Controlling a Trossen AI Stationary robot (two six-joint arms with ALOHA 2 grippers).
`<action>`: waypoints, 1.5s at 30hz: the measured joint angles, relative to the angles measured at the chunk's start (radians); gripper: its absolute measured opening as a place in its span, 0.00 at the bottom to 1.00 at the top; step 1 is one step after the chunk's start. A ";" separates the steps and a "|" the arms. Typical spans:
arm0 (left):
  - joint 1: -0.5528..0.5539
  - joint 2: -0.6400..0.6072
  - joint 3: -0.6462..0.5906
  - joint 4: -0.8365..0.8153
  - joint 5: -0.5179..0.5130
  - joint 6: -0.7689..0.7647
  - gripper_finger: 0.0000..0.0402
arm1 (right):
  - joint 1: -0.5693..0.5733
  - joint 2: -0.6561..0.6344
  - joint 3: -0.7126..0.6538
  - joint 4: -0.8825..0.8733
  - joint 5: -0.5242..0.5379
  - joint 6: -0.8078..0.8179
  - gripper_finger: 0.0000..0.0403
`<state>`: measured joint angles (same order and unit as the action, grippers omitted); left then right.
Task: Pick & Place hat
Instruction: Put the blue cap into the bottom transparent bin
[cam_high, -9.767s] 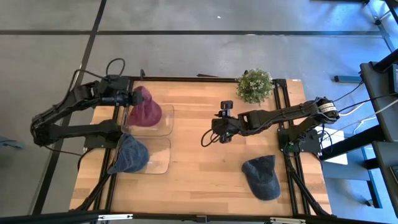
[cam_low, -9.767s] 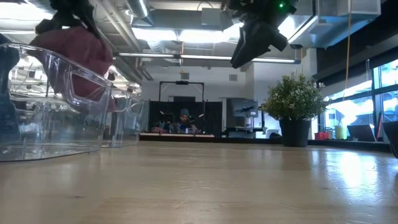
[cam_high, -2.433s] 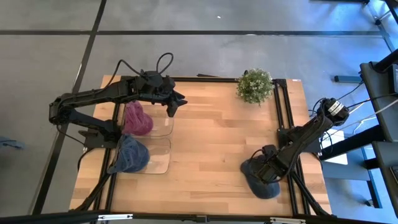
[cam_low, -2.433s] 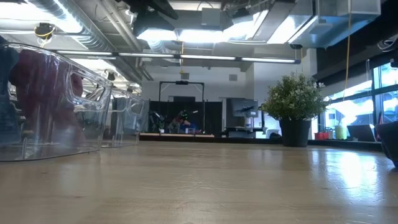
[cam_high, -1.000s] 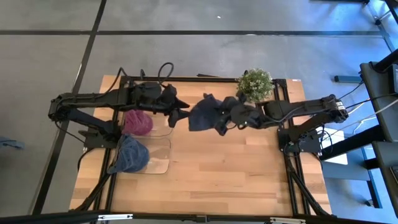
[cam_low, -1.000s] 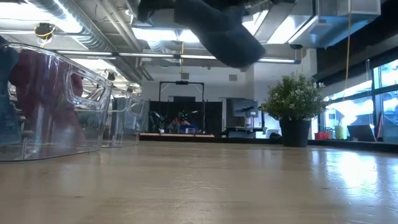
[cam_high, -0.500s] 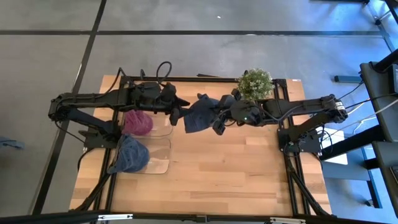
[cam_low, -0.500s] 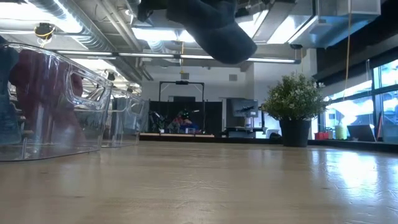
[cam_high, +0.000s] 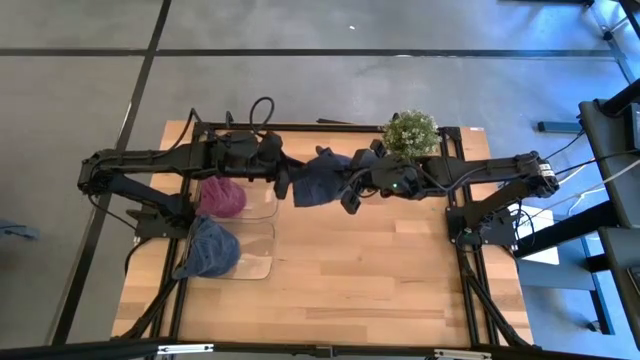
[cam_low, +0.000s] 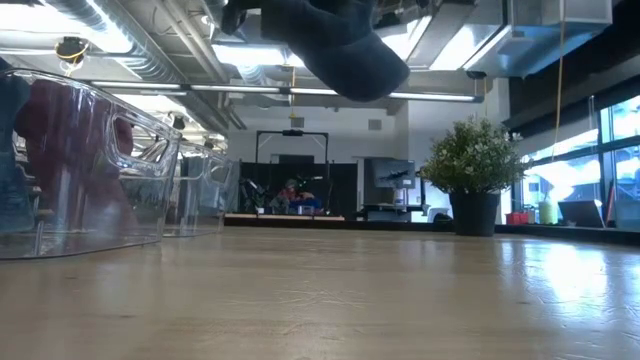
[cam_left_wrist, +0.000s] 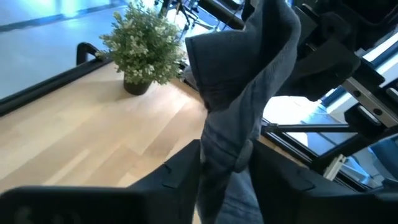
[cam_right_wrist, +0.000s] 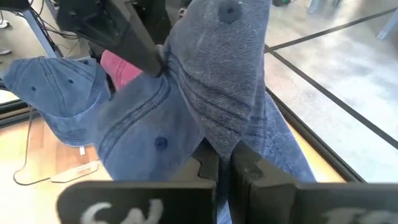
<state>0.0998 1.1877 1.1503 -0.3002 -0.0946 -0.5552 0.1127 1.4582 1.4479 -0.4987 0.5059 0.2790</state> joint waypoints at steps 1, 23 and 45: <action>0.000 0.000 0.000 0.003 -0.001 0.001 0.29 | 0.000 0.001 0.000 0.002 0.000 0.000 0.02; -0.033 -0.026 0.000 0.013 0.119 -0.188 0.07 | -0.006 0.036 -0.001 0.062 -0.003 -0.222 0.28; -0.527 -0.247 0.001 -0.303 -0.289 -0.779 0.07 | -0.087 -0.090 -0.014 -0.143 0.383 -0.280 0.64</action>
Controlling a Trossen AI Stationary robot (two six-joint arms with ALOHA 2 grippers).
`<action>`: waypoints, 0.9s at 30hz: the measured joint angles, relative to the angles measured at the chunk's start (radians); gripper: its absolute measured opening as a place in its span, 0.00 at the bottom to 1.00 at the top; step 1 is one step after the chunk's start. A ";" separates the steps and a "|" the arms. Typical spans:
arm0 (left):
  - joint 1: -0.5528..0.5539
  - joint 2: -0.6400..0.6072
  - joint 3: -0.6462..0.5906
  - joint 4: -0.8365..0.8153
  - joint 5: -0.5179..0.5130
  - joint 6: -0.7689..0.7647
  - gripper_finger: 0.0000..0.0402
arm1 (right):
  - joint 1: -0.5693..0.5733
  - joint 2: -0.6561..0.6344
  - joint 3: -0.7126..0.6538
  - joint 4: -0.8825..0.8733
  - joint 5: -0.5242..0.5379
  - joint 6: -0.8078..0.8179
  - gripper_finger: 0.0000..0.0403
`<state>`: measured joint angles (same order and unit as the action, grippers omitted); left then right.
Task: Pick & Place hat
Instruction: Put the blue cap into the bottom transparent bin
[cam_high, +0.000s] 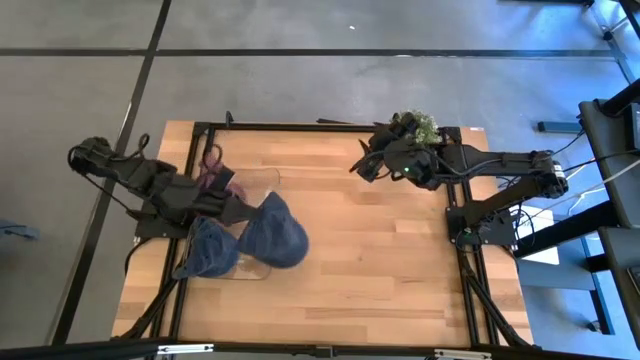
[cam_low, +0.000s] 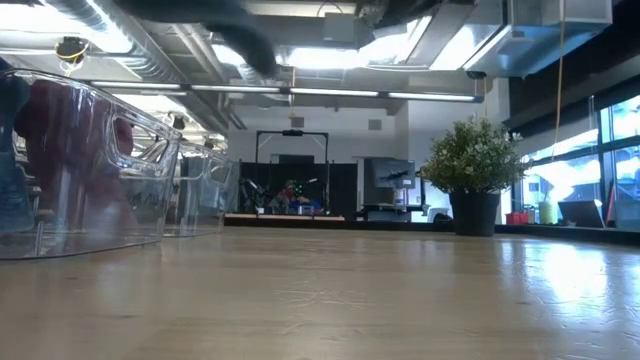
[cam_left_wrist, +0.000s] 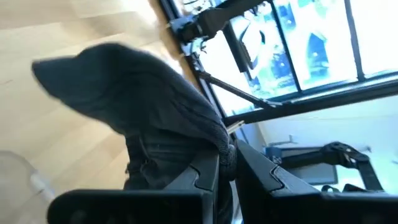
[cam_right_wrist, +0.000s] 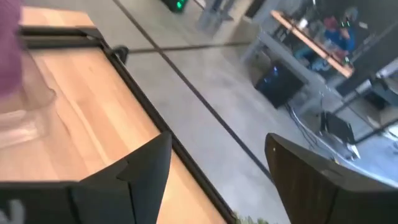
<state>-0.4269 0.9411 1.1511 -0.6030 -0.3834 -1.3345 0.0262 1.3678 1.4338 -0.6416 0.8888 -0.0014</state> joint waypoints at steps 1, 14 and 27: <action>-0.030 -0.001 0.000 -0.014 -0.033 -0.024 0.07 | -0.009 0.000 0.000 -0.017 0.000 0.019 0.64; -0.338 -0.033 0.000 -0.198 -0.326 -0.265 0.07 | -0.087 0.000 0.000 0.004 -0.052 0.133 0.64; -0.411 0.031 0.000 -0.423 -0.344 -0.573 0.07 | -0.088 0.000 0.000 0.051 -0.054 0.156 0.64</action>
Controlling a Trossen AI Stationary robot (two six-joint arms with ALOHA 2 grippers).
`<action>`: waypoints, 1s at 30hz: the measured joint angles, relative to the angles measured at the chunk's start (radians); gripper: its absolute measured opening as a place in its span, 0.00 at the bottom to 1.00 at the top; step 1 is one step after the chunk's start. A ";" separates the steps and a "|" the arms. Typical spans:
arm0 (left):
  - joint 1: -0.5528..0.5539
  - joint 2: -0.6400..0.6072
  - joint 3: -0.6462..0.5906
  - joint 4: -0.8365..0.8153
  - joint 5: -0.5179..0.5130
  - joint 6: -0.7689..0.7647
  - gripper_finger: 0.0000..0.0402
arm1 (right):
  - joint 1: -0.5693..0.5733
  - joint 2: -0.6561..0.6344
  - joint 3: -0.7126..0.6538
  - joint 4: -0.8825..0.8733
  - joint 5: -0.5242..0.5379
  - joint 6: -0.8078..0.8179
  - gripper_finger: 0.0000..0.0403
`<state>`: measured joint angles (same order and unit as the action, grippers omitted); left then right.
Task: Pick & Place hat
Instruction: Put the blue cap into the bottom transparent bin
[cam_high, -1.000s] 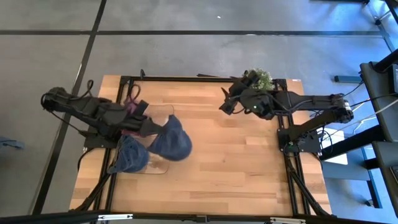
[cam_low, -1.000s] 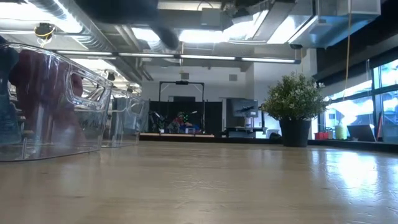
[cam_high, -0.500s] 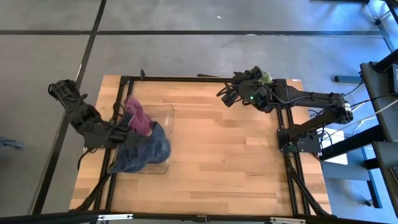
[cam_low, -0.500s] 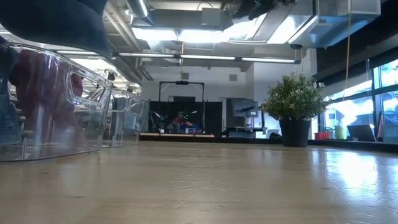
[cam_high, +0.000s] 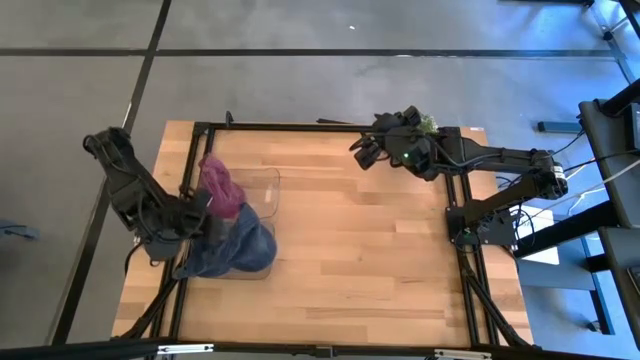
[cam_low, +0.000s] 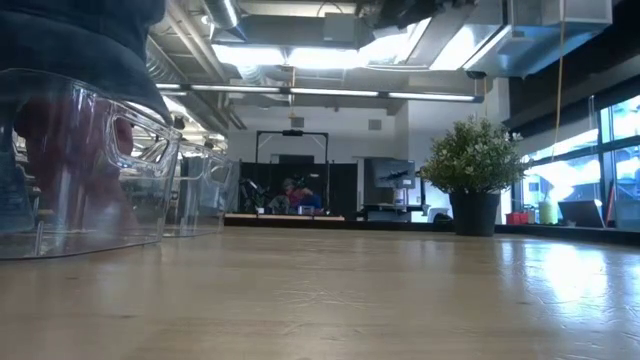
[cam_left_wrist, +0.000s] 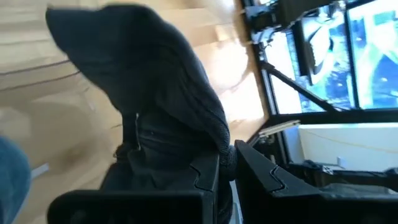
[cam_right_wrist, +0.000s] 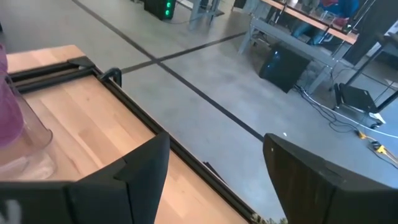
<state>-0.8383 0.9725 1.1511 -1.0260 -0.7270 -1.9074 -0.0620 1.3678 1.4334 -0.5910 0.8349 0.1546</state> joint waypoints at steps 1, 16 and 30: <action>0.000 0.008 0.000 -0.006 0.007 -0.016 0.07 | 0.000 0.000 0.000 0.008 0.000 0.000 0.64; -0.058 0.024 0.043 0.045 -0.054 -0.079 0.07 | -0.001 0.000 0.000 0.034 0.000 -0.033 0.64; -0.092 0.061 0.115 -0.216 -0.048 -0.323 0.07 | -0.001 0.000 0.000 0.032 0.000 -0.041 0.64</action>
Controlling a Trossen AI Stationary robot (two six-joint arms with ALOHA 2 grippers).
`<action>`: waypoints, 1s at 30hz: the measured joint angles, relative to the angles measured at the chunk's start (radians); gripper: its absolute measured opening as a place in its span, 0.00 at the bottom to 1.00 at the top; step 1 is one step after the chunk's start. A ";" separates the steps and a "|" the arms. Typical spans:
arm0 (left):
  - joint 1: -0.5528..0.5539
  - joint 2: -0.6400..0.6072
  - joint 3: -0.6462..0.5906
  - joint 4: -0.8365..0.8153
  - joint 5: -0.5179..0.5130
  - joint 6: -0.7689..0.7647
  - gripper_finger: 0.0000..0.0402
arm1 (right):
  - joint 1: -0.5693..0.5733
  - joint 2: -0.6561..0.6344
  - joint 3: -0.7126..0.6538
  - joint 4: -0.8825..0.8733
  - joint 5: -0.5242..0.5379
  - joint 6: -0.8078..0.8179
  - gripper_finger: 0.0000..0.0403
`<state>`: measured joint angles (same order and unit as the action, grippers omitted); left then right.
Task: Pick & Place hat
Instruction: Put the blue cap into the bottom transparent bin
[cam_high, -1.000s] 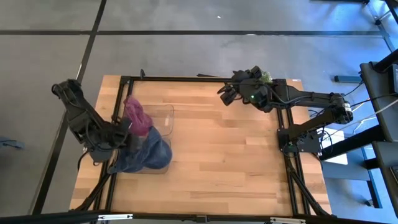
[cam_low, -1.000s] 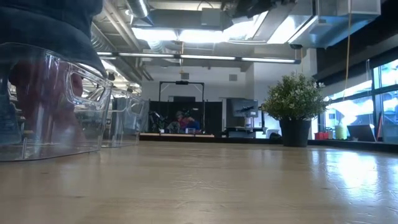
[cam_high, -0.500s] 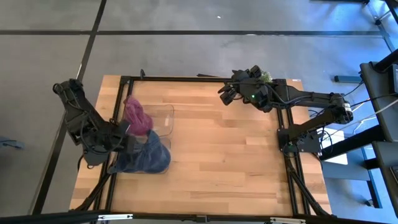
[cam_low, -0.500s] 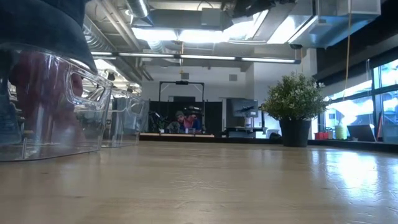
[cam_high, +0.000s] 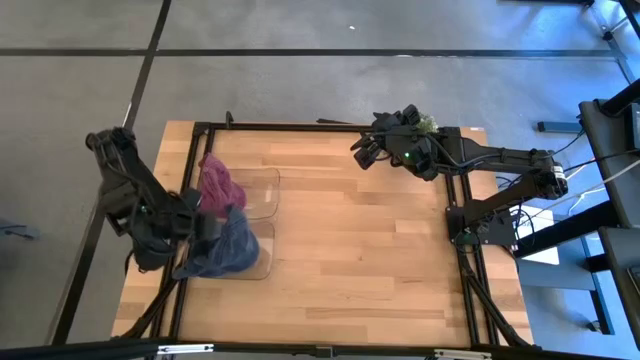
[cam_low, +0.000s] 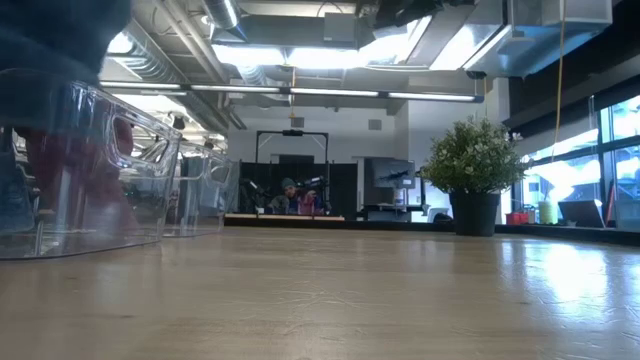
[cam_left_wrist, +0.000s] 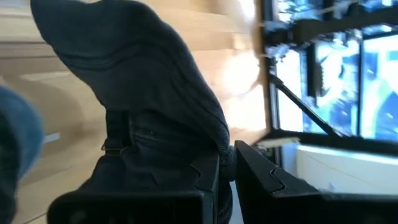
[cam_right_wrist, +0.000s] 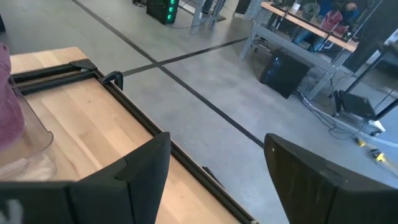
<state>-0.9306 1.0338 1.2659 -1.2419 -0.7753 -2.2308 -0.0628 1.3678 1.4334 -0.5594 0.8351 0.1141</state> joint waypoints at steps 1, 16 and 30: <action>0.000 0.007 0.000 -0.015 0.008 -0.024 0.07 | 0.000 0.000 0.000 0.000 0.000 -0.013 0.64; 0.066 0.168 -0.001 -0.068 0.074 -0.064 0.07 | 0.000 0.000 0.000 0.000 0.000 -0.022 0.64; 0.086 0.317 -0.001 -0.208 0.299 -0.063 0.07 | 0.000 0.004 0.000 -0.021 -0.033 -0.018 0.64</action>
<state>-0.8444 1.3510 1.2652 -1.4497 -0.4760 -2.2936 -0.0627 1.3721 1.4330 -0.5801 0.8017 0.0963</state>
